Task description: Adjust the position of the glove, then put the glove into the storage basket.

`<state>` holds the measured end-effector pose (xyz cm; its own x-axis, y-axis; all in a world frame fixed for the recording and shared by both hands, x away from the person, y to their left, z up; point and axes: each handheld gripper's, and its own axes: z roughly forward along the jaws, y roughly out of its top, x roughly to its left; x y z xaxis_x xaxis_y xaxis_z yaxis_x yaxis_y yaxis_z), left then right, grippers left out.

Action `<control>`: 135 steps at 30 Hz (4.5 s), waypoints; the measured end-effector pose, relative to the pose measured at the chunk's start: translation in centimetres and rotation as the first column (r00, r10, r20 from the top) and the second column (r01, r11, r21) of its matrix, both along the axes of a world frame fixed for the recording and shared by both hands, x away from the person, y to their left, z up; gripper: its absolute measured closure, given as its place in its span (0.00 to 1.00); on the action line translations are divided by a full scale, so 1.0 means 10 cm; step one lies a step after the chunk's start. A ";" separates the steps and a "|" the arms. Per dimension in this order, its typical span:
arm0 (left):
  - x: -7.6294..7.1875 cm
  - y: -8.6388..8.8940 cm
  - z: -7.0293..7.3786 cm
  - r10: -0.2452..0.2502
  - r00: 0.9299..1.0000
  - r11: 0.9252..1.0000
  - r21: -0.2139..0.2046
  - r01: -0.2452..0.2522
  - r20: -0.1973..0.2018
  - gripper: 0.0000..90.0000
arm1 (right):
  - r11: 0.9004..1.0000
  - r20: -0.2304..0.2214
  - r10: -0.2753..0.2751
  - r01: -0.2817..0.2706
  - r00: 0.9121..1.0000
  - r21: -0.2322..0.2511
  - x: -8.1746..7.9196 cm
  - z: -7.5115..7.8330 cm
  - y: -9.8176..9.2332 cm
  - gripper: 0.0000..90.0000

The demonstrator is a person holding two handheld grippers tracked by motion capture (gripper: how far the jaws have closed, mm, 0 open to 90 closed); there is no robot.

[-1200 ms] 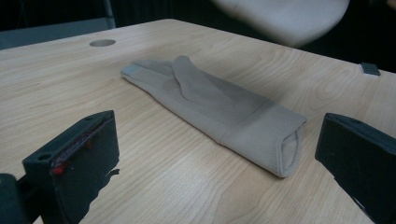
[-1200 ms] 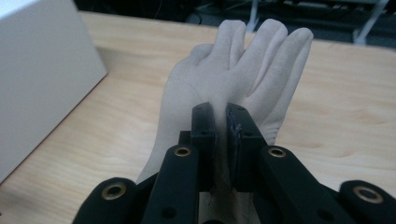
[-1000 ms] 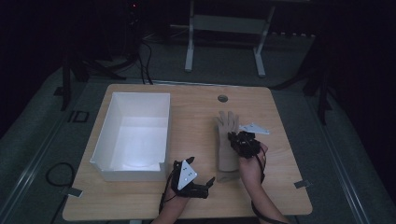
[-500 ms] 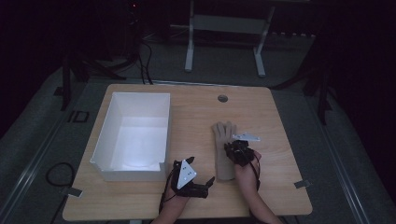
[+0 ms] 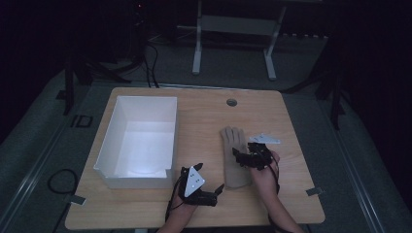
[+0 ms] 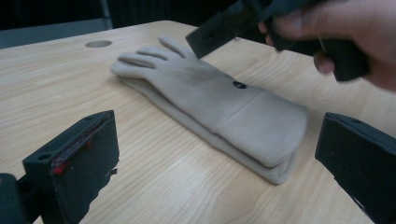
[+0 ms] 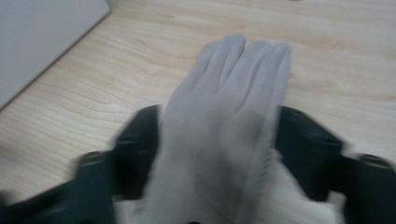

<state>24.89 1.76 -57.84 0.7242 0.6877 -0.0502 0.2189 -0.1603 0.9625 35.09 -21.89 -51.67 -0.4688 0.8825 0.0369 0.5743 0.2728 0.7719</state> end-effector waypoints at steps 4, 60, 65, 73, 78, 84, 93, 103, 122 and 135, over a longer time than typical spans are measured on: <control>0.02 -0.09 0.04 -0.067 0.998 0.997 0.048 0.067 -0.002 0.00 | 0.994 0.008 0.091 -0.091 0.996 0.067 0.05 0.16 -0.25 0.17; 0.59 -0.65 0.12 -0.329 0.919 0.843 0.372 0.389 -0.217 0.90 | 0.974 -0.228 0.210 -0.182 0.951 0.138 0.85 -0.32 -0.09 0.74; 0.62 -0.61 0.20 -0.329 0.916 0.848 0.356 0.393 -0.228 0.91 | 0.971 -0.209 0.211 -0.179 0.955 0.160 0.84 -0.21 -0.11 0.74; 0.61 -0.58 0.44 -0.343 0.915 0.845 0.356 0.400 -0.214 0.91 | 0.964 -0.180 0.219 -0.184 0.959 0.191 0.80 0.04 -0.15 0.74; 0.61 -0.55 0.59 -0.349 0.913 0.841 0.359 0.404 -0.211 0.91 | 0.960 -0.152 0.220 -0.187 0.964 0.208 0.76 0.24 -0.17 0.74; 0.60 -0.49 0.82 -0.352 0.914 0.833 0.378 0.404 -0.200 0.91 | 0.952 -0.121 0.227 -0.194 0.966 0.235 0.73 0.46 -0.17 0.74; 0.56 -0.43 1.11 -0.356 0.919 0.828 0.397 0.395 -0.172 0.91 | 0.949 -0.078 0.228 -0.203 0.971 0.241 0.68 0.76 -0.13 0.74; 0.57 -0.24 1.36 -0.348 0.925 0.835 0.399 0.380 -0.153 0.91 | 0.943 -0.040 0.243 -0.226 0.969 0.245 0.68 1.01 -0.01 0.74; 0.46 0.36 1.87 -0.256 0.959 0.851 0.442 0.283 -0.121 0.91 | 0.918 0.022 0.320 -0.315 0.947 0.242 0.72 1.54 0.63 0.74; 0.32 0.87 2.01 -0.190 0.975 0.867 0.446 0.223 -0.118 0.91 | 0.891 0.044 0.390 -0.388 0.920 0.236 0.70 1.71 1.23 0.74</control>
<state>28.05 10.48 -37.78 0.8585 0.4812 0.1771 0.1940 -0.6245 0.7566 42.05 -9.62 -34.56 -0.7722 0.5949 0.2233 0.4631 0.2863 0.8388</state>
